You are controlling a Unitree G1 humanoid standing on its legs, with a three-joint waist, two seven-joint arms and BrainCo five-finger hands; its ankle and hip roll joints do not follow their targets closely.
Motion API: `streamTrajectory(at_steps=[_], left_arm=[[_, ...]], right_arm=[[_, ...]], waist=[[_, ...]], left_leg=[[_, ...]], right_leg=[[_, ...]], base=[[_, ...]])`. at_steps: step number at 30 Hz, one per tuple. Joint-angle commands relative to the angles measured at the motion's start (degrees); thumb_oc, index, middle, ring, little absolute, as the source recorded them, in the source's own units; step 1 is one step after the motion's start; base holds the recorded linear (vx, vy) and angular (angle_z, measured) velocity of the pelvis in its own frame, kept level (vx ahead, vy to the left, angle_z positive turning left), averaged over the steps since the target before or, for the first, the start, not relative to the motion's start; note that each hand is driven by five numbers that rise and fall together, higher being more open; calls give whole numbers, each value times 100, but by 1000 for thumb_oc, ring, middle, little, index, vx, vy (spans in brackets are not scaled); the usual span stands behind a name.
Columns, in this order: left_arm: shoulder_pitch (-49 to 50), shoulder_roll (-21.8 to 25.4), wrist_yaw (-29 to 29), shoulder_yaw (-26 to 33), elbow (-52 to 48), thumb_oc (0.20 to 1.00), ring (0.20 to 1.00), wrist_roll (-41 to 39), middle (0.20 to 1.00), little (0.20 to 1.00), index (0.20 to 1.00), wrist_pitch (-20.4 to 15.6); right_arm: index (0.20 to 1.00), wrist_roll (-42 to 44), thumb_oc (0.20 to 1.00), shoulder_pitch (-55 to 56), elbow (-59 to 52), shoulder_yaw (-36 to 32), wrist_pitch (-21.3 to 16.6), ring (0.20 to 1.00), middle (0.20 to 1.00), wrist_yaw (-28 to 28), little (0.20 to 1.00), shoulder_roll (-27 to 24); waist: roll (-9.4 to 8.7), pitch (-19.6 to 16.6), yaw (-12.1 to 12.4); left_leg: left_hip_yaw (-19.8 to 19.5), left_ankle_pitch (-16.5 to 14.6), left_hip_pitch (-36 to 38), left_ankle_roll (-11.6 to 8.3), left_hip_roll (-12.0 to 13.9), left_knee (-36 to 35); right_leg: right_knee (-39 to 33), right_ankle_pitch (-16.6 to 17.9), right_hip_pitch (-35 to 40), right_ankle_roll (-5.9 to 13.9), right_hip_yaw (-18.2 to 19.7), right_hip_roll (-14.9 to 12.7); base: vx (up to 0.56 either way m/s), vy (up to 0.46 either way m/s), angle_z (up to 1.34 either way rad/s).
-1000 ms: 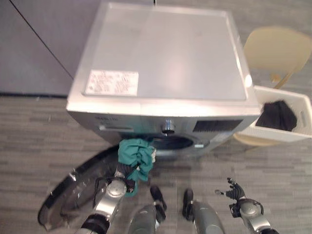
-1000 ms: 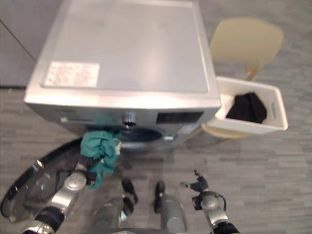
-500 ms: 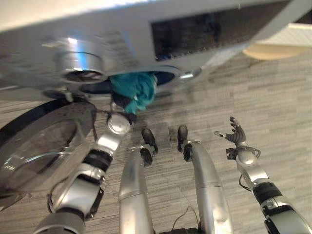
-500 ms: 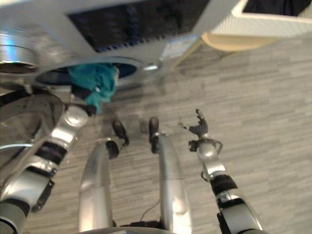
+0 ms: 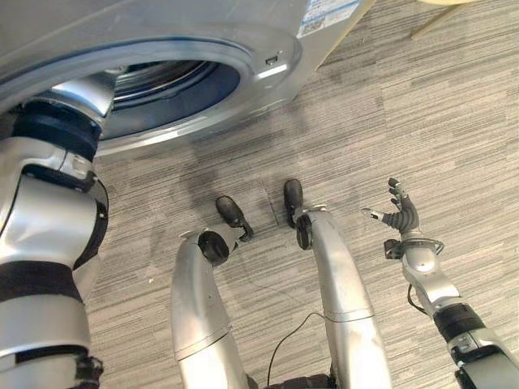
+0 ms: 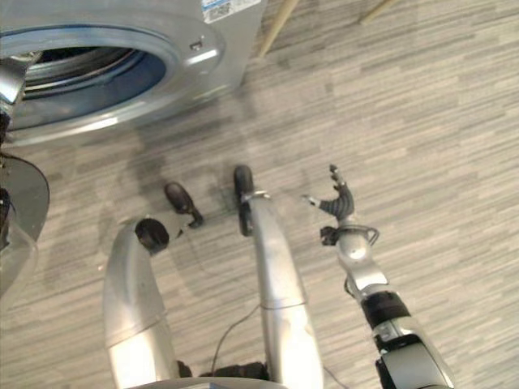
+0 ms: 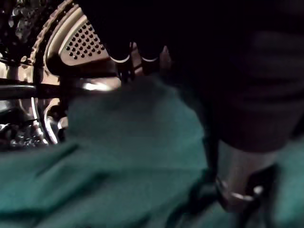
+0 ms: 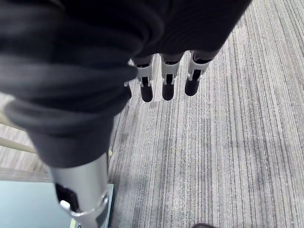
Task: Grab the laundry basket,head to the washer,open it,put in the laundry and shut it.
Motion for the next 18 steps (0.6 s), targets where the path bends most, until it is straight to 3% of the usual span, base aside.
streamTrajectory(at_steps=[1, 10, 12, 13, 17, 18], left_arm=[[669, -146, -129, 321, 58, 1000, 1000, 282, 1000, 1000, 1000, -113], [2480, -755, -417, 1256, -935, 1000, 1000, -79, 1000, 1000, 1000, -266], [3247, -1032, -537, 1606, -1317, 1000, 1000, -211, 1000, 1000, 1000, -324], [4208, -1437, -766, 1979, -1710, 1000, 1000, -418, 1000, 1000, 1000, -400], [5967, -1980, -1211, 2316, -2239, 1000, 1000, -398, 1000, 1000, 1000, -420], [5992, -1980, -1213, 2326, -2254, 1000, 1000, -395, 1000, 1000, 1000, -417]], right_arm=[[1000, 174, 1000, 637, -256, 16, -180, 1000, 1000, 109, 1000, -78], [1000, 198, 1000, 686, 80, -11, 40, 1000, 1000, 104, 1000, 50], [1000, 146, 1000, 712, 157, -13, 144, 1000, 1000, 114, 1000, 129], [1000, 59, 1000, 748, 260, -7, 283, 1000, 1000, 131, 1000, 200], [1000, -44, 1000, 921, 572, -61, 514, 1000, 1000, 299, 1000, 300], [1000, -43, 1000, 929, 572, -51, 512, 1000, 1000, 300, 1000, 297]], waist=[[276, -839, -95], [250, -1035, 120], [236, -1062, 197], [227, -1110, 280], [170, -1132, 400], [159, -1105, 400]], left_leg=[[-1085, 11, -67, -312, 222, 13], [-1005, 349, 779, -607, 54, -933], [-957, 481, 1239, -678, 47, -1390], [-860, 606, 1874, -735, 5, -1905], [-642, 789, 3334, -795, -91, -2904], [-623, 802, 3405, -796, -96, -2945]], right_leg=[[-792, 186, 278, 711, 161, -281], [-1420, 250, 1138, 607, 17, -475], [-1760, 289, 1557, 612, -14, -506], [-2156, 335, 2125, 626, -69, -513], [-2963, 419, 3419, 653, -54, -413], [-2990, 429, 3476, 654, -44, -413]], base=[[-14, -45, 8], [-42, -55, 20], [-55, -70, 14], [-29, -72, 14], [57, -12, 8], [142, 24, -11]])
